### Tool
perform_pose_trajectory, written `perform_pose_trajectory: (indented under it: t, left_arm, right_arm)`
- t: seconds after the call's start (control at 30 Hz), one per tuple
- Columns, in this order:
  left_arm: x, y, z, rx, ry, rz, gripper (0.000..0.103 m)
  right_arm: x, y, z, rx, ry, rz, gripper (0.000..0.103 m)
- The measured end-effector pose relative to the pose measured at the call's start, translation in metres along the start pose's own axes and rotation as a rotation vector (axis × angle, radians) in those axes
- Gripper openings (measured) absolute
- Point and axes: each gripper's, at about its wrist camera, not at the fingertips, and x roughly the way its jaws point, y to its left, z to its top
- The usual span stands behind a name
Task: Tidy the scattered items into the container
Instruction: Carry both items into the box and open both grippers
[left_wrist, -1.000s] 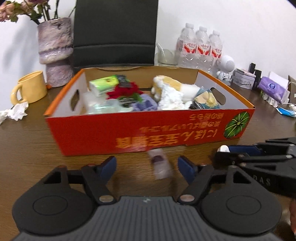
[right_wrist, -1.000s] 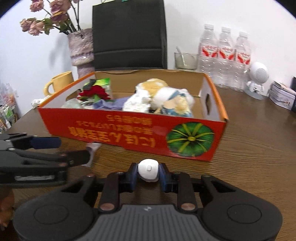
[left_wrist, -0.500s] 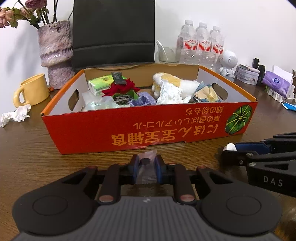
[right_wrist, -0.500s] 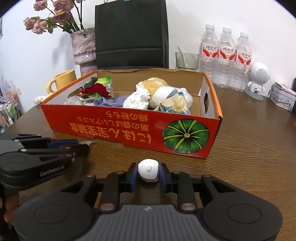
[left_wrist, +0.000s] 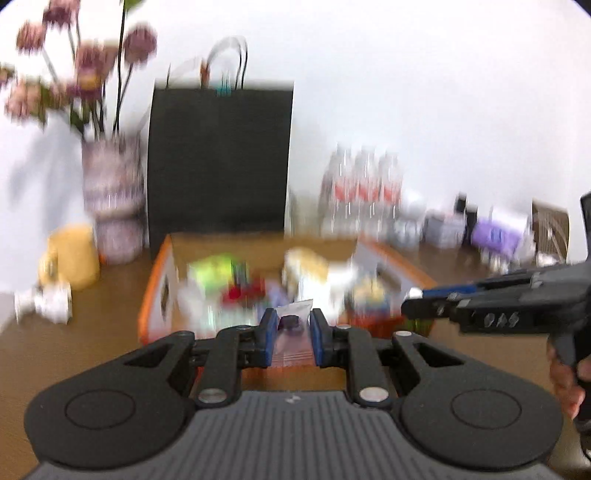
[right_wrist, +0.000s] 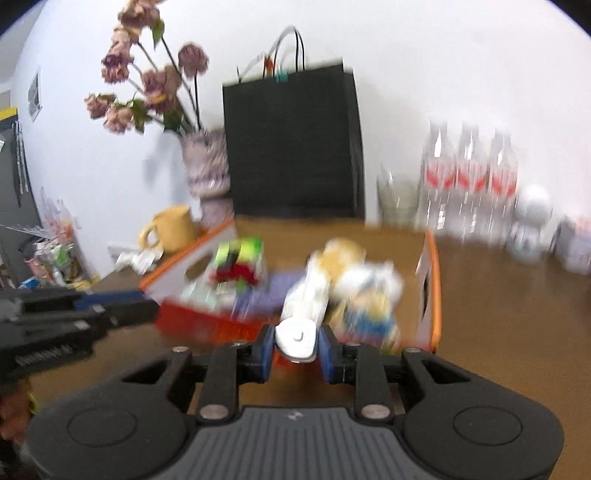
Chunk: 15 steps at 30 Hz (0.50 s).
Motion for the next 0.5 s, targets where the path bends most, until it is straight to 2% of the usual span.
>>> perform_pose_trajectory:
  t: [0.07, 0.13, 0.2, 0.27, 0.37, 0.5]
  left_arm:
    - [0.014, -0.002, 0.022, -0.011, -0.049, 0.007, 0.02]
    - [0.036, -0.005, 0.036, -0.029, -0.069, 0.002, 0.02]
    - [0.061, -0.01, 0.042, -0.044, -0.081, 0.042, 0.02]
    - [0.088, -0.012, 0.041, -0.023, -0.051, 0.074, 0.02]
    - [0.122, -0.008, 0.032, -0.019, 0.035, 0.091, 0.02]
    - [0.145, -0.007, 0.012, 0.023, 0.095, 0.155, 0.02]
  right_arm:
    - [0.012, 0.001, 0.02, -0.021, -0.022, -0.029, 0.025]
    - [0.032, -0.001, 0.035, -0.002, -0.01, 0.005, 0.026]
    - [0.053, -0.006, 0.043, 0.03, -0.003, 0.024, 0.025]
    - [0.077, -0.011, 0.046, 0.039, 0.025, -0.024, 0.025]
    - [0.103, -0.019, 0.039, 0.027, 0.078, -0.103, 0.025]
    - [0.122, -0.029, 0.027, 0.037, 0.142, -0.121, 0.025]
